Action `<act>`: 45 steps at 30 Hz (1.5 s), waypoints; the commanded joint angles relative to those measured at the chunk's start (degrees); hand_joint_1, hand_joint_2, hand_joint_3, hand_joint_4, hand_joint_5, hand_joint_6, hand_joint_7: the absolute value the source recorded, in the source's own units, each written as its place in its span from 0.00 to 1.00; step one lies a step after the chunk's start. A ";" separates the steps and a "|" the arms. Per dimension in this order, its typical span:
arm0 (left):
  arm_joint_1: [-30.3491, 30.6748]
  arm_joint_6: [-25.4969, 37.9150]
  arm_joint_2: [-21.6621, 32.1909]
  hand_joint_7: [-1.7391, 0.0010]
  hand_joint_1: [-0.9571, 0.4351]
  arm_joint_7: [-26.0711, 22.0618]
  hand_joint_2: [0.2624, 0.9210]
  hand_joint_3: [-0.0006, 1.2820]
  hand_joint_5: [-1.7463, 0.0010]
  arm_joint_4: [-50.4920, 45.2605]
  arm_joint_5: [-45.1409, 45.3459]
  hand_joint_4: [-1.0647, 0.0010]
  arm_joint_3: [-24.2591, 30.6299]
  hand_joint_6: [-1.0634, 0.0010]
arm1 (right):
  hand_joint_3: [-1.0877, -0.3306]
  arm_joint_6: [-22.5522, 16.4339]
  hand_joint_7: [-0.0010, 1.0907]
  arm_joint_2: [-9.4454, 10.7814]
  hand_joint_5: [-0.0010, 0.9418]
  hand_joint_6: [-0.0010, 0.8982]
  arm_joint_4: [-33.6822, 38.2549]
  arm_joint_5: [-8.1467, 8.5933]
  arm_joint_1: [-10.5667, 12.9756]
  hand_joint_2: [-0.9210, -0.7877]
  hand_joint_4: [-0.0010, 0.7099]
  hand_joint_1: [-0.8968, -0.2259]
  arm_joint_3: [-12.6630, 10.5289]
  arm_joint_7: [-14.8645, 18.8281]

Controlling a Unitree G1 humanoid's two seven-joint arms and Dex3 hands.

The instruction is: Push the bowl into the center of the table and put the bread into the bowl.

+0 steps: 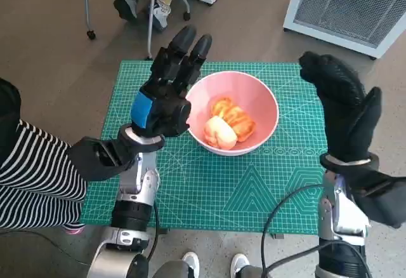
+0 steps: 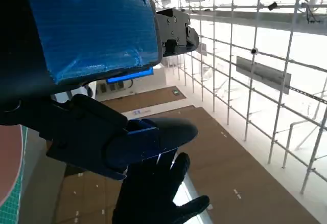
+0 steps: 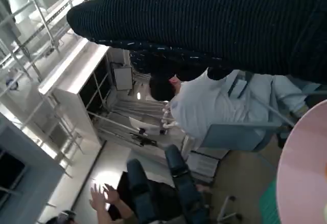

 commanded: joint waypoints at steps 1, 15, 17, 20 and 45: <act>0.90 -1.16 0.31 0.86 0.19 -1.05 1.00 0.48 0.99 0.41 -0.83 0.94 0.42 1.00 | 0.51 -0.50 0.33 -0.09 0.00 0.16 1.26 -1.08 1.27 0.00 0.27 0.35 0.23 -0.02; 0.77 -2.28 1.76 0.87 0.19 -2.11 1.00 0.47 1.00 2.13 -0.72 0.96 1.57 1.00 | 0.50 -2.18 0.33 -0.54 0.00 0.15 3.67 -0.89 0.56 0.00 0.26 0.33 0.25 0.51; 0.79 -2.45 1.82 0.87 0.19 -1.91 1.00 0.47 1.00 2.28 -0.62 0.96 1.68 1.00 | 0.50 -2.47 0.33 -0.60 0.00 0.15 4.10 -0.84 0.41 0.00 0.26 0.33 0.24 0.61; 0.81 -2.87 1.83 0.87 0.19 -1.48 1.00 0.47 1.00 2.59 -0.30 0.96 1.80 1.00 | 0.50 -2.86 0.33 -0.69 0.00 0.15 4.59 -0.75 0.25 0.00 0.26 0.32 0.22 0.79; 0.74 -5.16 2.19 0.85 0.38 3.01 0.91 0.46 0.99 3.97 2.75 0.94 1.76 1.00 | 0.49 -3.33 0.32 -1.08 0.00 0.16 6.89 -0.69 -1.17 0.00 0.26 0.32 0.32 1.70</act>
